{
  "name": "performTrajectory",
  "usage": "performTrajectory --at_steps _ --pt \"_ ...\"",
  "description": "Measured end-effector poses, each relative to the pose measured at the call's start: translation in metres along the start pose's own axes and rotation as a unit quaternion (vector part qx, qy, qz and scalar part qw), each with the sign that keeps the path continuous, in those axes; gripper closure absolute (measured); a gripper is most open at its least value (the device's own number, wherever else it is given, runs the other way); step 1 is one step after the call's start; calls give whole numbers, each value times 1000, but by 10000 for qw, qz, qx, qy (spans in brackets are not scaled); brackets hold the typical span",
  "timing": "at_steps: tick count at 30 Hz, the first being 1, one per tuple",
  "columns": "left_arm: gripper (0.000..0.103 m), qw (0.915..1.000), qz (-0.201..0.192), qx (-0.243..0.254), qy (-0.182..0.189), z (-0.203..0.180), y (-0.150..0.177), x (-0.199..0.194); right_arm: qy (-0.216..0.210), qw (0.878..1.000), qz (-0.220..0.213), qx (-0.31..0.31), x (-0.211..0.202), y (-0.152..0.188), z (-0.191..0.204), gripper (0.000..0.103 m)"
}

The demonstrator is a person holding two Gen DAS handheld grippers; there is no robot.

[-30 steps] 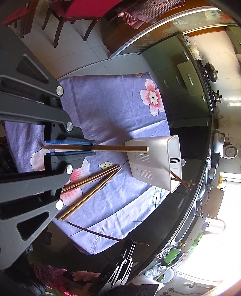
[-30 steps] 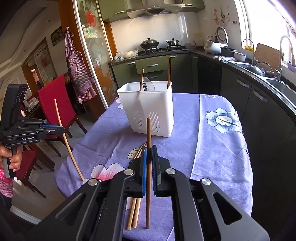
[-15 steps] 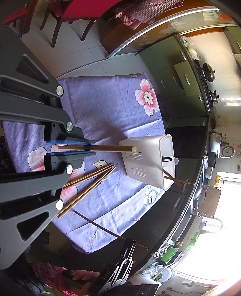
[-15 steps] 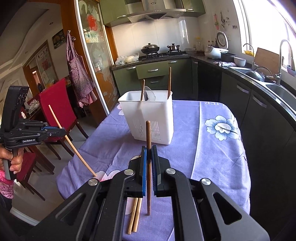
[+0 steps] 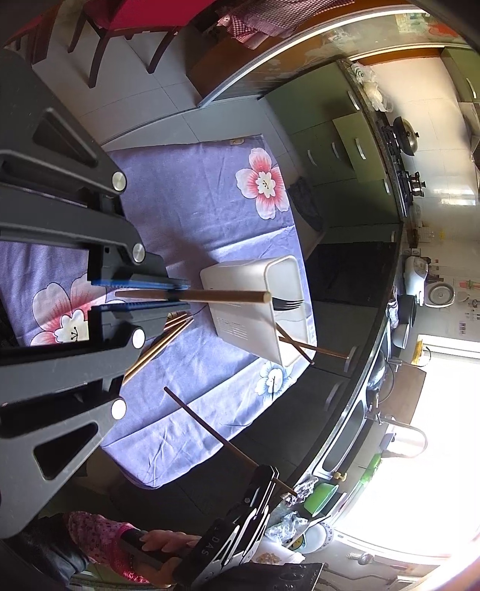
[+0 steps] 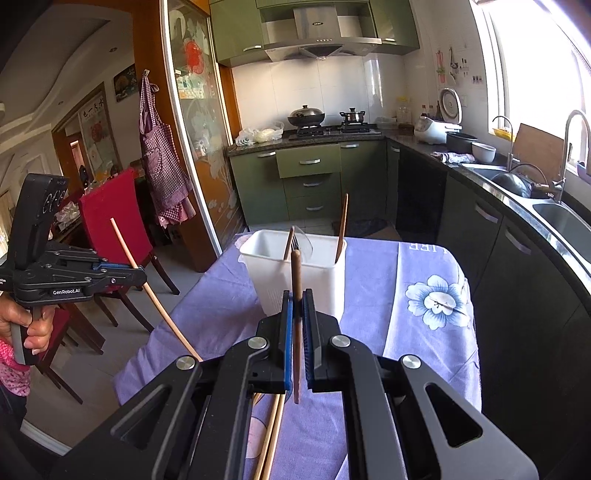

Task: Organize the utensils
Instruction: 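Lift the chopstick in the left gripper over the white holder while the right gripper carries its chopstick there, then open the left gripper to drop the chopstick into the holder while the right gripper releases its chopstick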

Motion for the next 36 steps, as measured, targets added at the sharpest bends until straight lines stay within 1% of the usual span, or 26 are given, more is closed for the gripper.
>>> performTrajectory --at_steps 6,8,12,14,17,20,23,26,33,36 --pt "97 9996 -256 24 150 0 -38 -30 -90 9997 -198 -59 -23 -50 1 97" --pt "97 9989 -439 50 171 -1 -52 -46 -103 9994 -325 -55 -32 -68 0 97" --pt "97 9959 -895 101 52 -3 -82 -78 -170 9980 -602 -8 -49 -106 -4 97" --pt "97 9941 -1084 82 -14 -2 -97 -89 -153 9972 -733 26 -54 -124 -7 97" --pt "97 9918 -1277 38 -88 2 -120 -92 -1 9962 -865 53 -54 -149 -10 97" --pt "97 9907 -1353 -35 -126 7 -139 -81 98 9962 -858 89 -41 -165 -15 97" --pt "97 9912 -1320 -35 -124 10 -152 -62 115 9968 -777 127 -20 -177 -23 97" --pt "97 9937 -1119 -16 -60 11 -159 -38 93 9978 -633 146 3 -181 -28 97" --pt "97 9985 -553 -29 -55 17 -156 20 -4 9997 -155 168 65 -173 -32 97" --pt "97 9995 -312 -77 -1 21 -151 42 -54 9998 69 181 91 -163 -34 97"
Point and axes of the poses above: each gripper's, at about its wrist camera, not at the fingertips, and x roughly the way its jaws point, z to its left, y to its underside, the point moved 3 cm from there along x, roughly the way its jaws point, and after that the axes turned 13 degrees about z, right-handed, at the moved point
